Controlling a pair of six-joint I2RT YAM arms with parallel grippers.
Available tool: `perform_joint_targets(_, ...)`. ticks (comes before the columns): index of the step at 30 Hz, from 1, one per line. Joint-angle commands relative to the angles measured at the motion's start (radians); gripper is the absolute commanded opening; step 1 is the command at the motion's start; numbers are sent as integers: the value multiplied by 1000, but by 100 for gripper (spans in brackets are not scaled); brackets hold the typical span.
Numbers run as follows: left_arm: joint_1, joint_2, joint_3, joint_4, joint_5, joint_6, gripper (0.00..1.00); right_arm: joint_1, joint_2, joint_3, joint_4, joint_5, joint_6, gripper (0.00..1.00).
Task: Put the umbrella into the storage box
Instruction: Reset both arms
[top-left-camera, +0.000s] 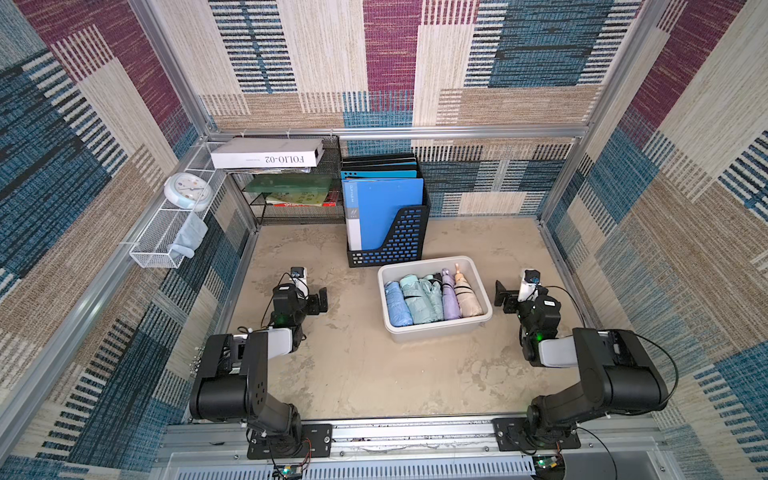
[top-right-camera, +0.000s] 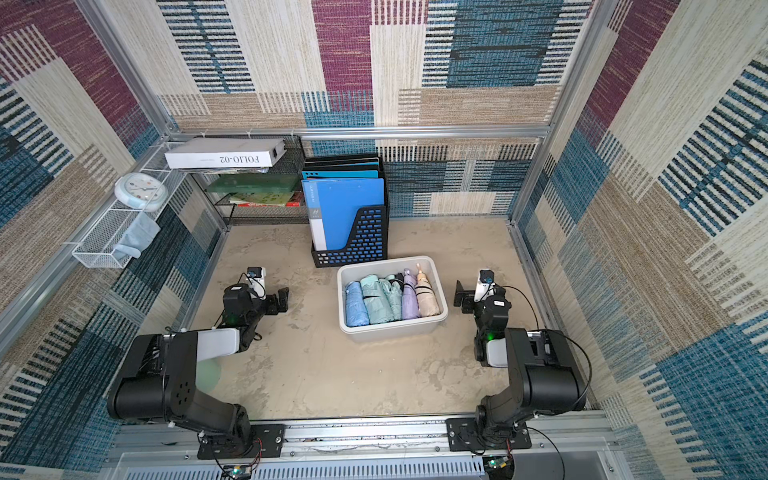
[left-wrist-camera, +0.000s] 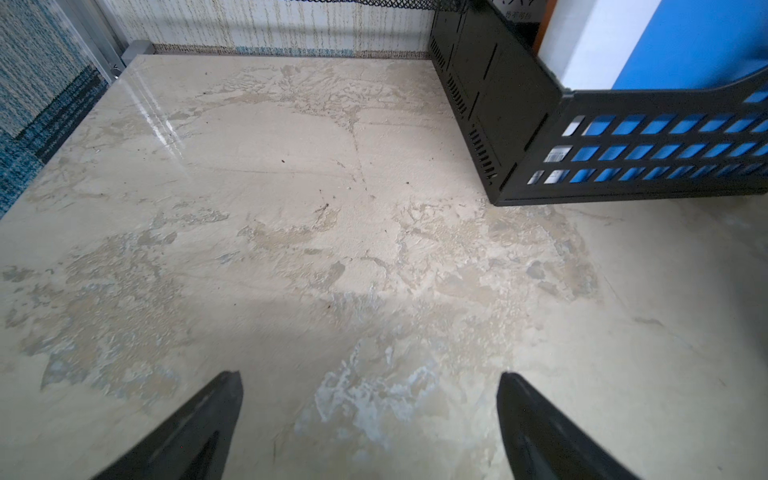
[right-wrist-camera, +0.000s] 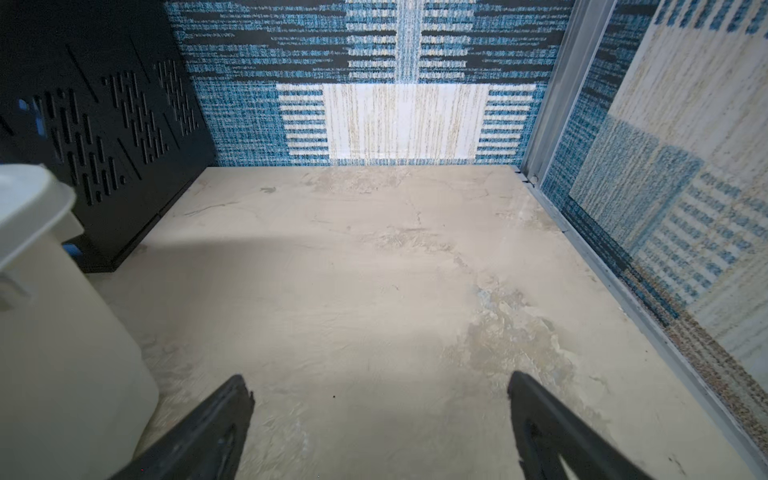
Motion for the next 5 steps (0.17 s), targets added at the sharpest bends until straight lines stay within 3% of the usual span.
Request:
perform_joint_targets(1, 0, -1, 6, 24, -10, 0, 99, 0, 12, 21, -13, -11, -8, 99)
perform_joint_targets(5, -1, 3, 9, 21, -12, 1, 99, 0, 13, 24, -17, -14, -7, 100)
